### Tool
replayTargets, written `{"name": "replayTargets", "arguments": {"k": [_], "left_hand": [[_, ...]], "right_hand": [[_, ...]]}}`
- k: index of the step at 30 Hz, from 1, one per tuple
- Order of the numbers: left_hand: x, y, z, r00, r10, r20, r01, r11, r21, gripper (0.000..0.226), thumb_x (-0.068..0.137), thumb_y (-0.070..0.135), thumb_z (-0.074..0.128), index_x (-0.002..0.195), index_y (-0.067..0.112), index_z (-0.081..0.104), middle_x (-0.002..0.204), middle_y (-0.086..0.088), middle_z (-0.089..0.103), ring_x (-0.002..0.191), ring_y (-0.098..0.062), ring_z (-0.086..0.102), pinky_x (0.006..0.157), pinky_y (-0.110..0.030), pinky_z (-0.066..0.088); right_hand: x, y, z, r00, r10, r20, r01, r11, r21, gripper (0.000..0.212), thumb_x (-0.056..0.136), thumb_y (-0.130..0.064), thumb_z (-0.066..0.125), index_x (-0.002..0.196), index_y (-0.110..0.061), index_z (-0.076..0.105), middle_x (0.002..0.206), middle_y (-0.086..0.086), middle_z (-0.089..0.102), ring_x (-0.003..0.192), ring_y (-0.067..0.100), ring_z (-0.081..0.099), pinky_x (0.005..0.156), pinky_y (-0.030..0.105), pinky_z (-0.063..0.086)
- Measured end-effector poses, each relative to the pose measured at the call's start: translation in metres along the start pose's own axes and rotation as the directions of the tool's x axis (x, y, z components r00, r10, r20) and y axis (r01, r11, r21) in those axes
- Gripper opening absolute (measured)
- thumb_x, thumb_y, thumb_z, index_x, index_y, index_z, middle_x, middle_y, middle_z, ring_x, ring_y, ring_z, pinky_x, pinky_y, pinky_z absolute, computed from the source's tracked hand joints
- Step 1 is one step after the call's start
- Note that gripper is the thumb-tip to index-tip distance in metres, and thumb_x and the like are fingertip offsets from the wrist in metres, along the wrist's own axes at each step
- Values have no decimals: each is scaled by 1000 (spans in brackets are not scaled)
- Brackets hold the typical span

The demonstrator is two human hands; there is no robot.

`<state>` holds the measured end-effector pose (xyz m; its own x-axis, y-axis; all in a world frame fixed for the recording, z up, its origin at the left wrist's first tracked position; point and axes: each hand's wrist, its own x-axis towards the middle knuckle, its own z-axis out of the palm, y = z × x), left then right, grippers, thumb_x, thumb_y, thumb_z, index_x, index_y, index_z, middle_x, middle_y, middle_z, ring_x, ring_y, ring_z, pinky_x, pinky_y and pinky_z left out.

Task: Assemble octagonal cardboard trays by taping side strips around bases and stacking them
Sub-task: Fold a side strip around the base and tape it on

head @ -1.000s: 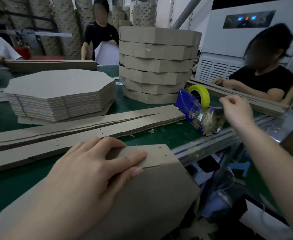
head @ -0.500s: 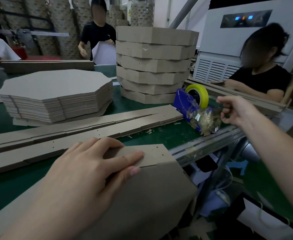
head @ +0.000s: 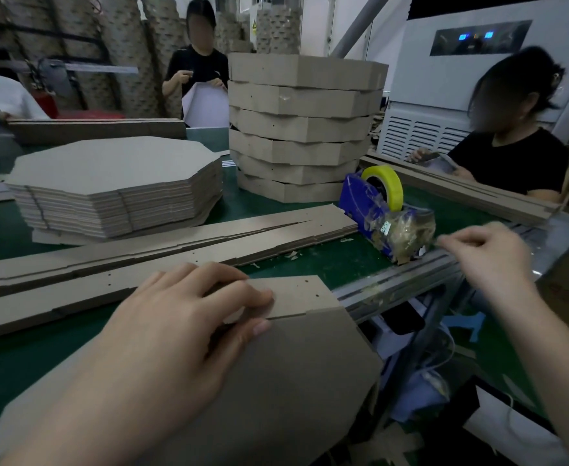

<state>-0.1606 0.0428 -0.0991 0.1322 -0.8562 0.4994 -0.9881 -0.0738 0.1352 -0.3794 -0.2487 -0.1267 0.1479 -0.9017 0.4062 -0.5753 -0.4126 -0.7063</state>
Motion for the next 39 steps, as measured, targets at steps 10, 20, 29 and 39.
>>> {"name": "replayTargets", "arguments": {"k": [10,20,29,39], "left_hand": [[-3,-1,-4,999,3,48,-4,1000,5,34,82,49,46,105,37,68,107,15,62,94,-16,63,71,-37,53],[-6,-3,-7,999,3,35,-2,999,-32,30,81,49,46,102,34,60,106,14,63,95,-17,62,73,-40,53],[-5,-4,-12,996,28,88,-22,997,-75,36,88,49,41,115,46,65,111,13,61,99,-14,60,78,-37,52],[7,14,-3,995,-97,-34,100,992,81,33,81,55,43,71,34,66,86,12,67,73,-21,64,49,-18,22]], "right_hand": [[-183,-124,47,841,-16,540,-482,431,763,26,51,-28,88,64,-10,75,37,-6,32,32,6,21,39,20,10],[-186,-136,60,797,185,576,-601,350,719,40,43,-45,76,54,-7,71,35,0,25,30,7,17,35,13,12],[-179,-118,53,678,2,735,-636,502,586,42,43,-47,75,71,-15,79,36,1,36,31,7,23,36,18,17],[-179,-110,49,657,-13,754,-461,785,415,56,55,-65,64,67,-12,76,37,0,46,32,6,38,41,14,29]]}}
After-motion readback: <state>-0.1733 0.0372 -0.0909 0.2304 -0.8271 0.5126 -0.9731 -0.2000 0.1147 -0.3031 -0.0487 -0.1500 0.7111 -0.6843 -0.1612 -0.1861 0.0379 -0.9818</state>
